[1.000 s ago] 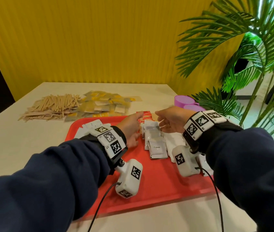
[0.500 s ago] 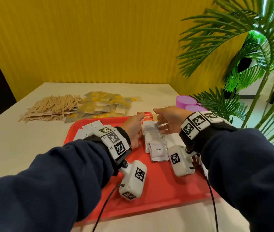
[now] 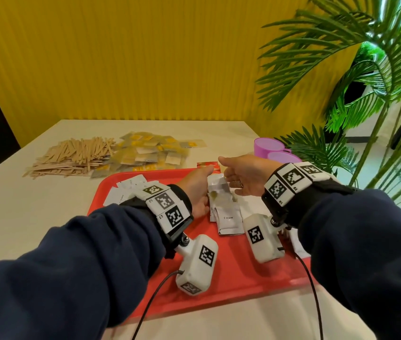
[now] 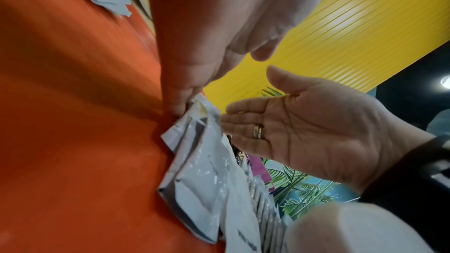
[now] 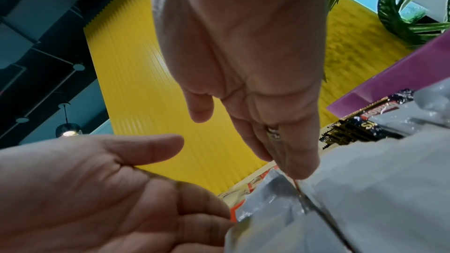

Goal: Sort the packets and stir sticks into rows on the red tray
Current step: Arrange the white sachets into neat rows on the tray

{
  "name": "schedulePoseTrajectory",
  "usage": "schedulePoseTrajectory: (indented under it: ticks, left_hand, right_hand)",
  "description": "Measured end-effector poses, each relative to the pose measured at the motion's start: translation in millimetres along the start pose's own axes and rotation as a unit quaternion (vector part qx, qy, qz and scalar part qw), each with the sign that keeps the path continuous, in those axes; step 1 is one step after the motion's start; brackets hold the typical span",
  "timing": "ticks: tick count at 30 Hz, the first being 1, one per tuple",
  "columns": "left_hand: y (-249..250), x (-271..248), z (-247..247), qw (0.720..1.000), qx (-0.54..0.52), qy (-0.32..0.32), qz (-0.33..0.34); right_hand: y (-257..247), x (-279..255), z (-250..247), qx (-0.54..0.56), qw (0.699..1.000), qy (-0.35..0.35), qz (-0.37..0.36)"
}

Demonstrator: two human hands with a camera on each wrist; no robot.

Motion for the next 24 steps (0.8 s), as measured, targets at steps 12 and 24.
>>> schedulePoseTrajectory:
  ticks: [12, 24]
  left_hand:
    - [-9, -16, -4, 1.0, -0.013, 0.005, -0.02]
    - [-12, -35, 10, 1.0, 0.001, -0.01, -0.027]
  right_hand:
    - [29, -30, -4, -0.17, 0.982, 0.08, -0.032]
    - [53, -44, 9, -0.213, 0.977, 0.017, -0.012]
Point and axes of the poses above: each hand's wrist, its own x-axis towards the middle knuckle, its own z-axis out of the palm, y = z × x, the point moved 1 cm from there along x, towards the middle knuckle, and after that the axes turned 12 degrees about z, right-handed, at the moved point
